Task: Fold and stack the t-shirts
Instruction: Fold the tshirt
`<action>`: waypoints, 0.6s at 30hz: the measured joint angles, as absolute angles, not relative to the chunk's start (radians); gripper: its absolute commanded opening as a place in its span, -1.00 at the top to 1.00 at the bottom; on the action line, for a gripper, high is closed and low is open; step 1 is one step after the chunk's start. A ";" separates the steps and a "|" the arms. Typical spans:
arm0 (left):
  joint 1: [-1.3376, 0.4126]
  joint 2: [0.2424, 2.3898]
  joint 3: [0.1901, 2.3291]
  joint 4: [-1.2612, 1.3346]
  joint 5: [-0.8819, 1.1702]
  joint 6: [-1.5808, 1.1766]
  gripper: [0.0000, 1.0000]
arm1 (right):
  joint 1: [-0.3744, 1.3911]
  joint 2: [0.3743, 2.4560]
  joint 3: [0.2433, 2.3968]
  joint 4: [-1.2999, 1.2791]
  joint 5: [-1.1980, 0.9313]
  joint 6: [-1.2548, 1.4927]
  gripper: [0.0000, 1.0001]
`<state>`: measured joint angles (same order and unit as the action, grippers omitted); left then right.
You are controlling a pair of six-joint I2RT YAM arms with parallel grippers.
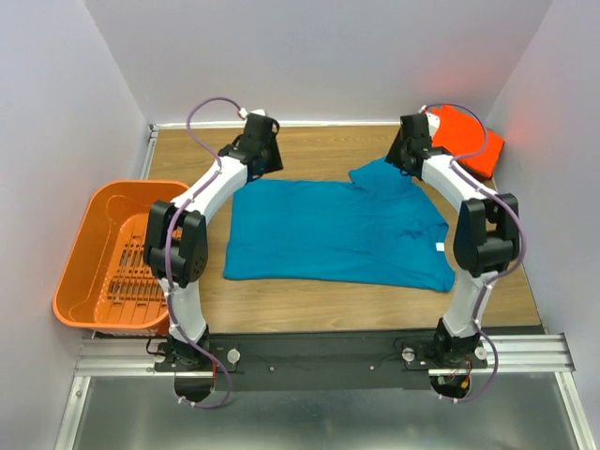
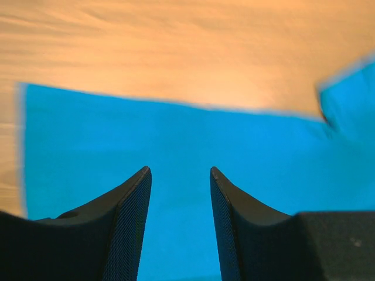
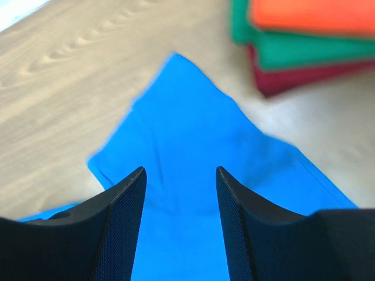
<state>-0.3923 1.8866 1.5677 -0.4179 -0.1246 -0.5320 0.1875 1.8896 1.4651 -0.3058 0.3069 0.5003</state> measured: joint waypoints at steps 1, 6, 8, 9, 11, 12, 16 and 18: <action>-0.376 1.897 1.583 -0.422 -0.141 -0.538 -0.04 | 0.187 1.932 1.514 -0.304 0.293 0.488 -0.16; -0.298 2.016 1.684 -0.469 -0.272 -0.571 -0.05 | 0.187 2.107 1.670 -0.289 0.236 0.421 -0.15; -0.290 2.057 1.705 -0.495 -0.322 -0.578 -0.04 | 0.187 2.169 1.720 -0.291 0.218 0.393 -0.14; -0.289 2.070 1.711 -0.509 -0.339 -0.581 -0.04 | 0.187 2.207 1.745 -0.290 0.202 0.379 -0.14; -0.281 2.100 1.729 -0.533 -0.377 -0.583 -0.03 | 0.186 2.241 1.767 -0.292 0.187 0.363 -0.14; -0.278 2.112 1.739 -0.542 -0.391 -0.584 -0.02 | 0.186 2.257 1.779 -0.292 0.180 0.356 -0.14; -0.261 2.143 1.762 -0.564 -0.434 -0.585 -0.01 | 0.183 2.295 1.810 -0.293 0.166 0.335 -0.14; -0.252 2.152 1.763 -0.568 -0.445 -0.585 -0.02 | 0.181 2.299 1.817 -0.293 0.165 0.330 -0.14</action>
